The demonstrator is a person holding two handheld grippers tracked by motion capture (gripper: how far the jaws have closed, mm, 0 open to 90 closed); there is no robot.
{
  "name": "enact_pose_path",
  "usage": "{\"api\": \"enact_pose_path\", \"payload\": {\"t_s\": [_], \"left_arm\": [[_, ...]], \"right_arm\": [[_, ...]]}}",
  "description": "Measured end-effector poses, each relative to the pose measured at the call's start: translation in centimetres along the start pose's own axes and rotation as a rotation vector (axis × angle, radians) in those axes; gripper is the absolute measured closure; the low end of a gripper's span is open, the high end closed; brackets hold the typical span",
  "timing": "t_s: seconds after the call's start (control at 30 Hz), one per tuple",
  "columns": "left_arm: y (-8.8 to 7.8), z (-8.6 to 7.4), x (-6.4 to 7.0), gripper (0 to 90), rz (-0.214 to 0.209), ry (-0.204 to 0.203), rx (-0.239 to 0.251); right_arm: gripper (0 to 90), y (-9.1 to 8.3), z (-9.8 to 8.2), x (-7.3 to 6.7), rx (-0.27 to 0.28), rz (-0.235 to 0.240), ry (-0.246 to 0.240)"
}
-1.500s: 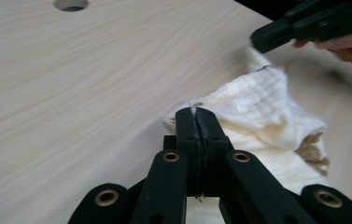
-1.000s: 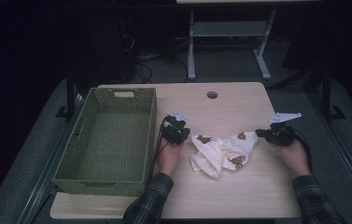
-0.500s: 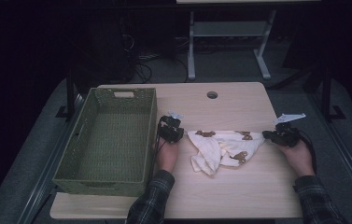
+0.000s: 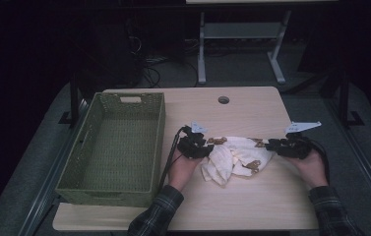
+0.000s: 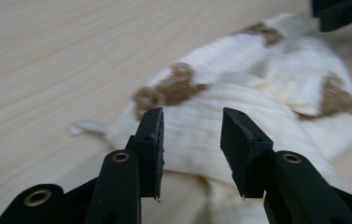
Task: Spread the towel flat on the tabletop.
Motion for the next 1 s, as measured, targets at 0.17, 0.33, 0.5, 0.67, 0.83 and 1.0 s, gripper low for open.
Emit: {"api": "enact_pose_path", "payload": {"t_s": [0.17, 0.33, 0.5, 0.67, 0.83, 1.0], "left_arm": [[-0.5, -1.4, 2.0, 58.1, -0.056, 0.075, -0.004], [-0.8, -2.9, 3.9, 56.0, -0.078, 0.148, 0.001], [-0.9, -4.4, 5.3, 53.3, -0.085, 0.197, -0.004], [-0.1, -4.6, 6.8, 51.8, -0.121, 0.207, 0.005], [1.1, -4.7, 7.5, 55.1, -0.093, 0.236, -0.029], [2.2, -5.0, 7.0, 78.6, -0.075, 0.234, -0.083]], "right_arm": [[69.8, 0.1, 0.0, -2.6, -0.001, 0.072, -0.031], [69.9, 0.7, -0.4, -5.3, -0.017, 0.121, -0.066], [69.9, 1.1, -0.8, -7.9, -0.031, 0.146, -0.106], [67.8, 1.9, -1.2, -9.9, -0.061, 0.137, -0.134], [67.1, 2.6, -1.2, -10.2, -0.082, 0.101, -0.159], [76.0, 3.2, -1.6, -10.2, -0.12, 0.083, -0.174]]}}
Point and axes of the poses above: each handheld gripper's, and its own axes: y roughly forward along the jaws, z roughly out of its top, x roughly to its right, the point moved 7 cm from there along y, roughly forward along the jaws, and after that the axes turned 15 degrees about -x, right-handed, at the moved point
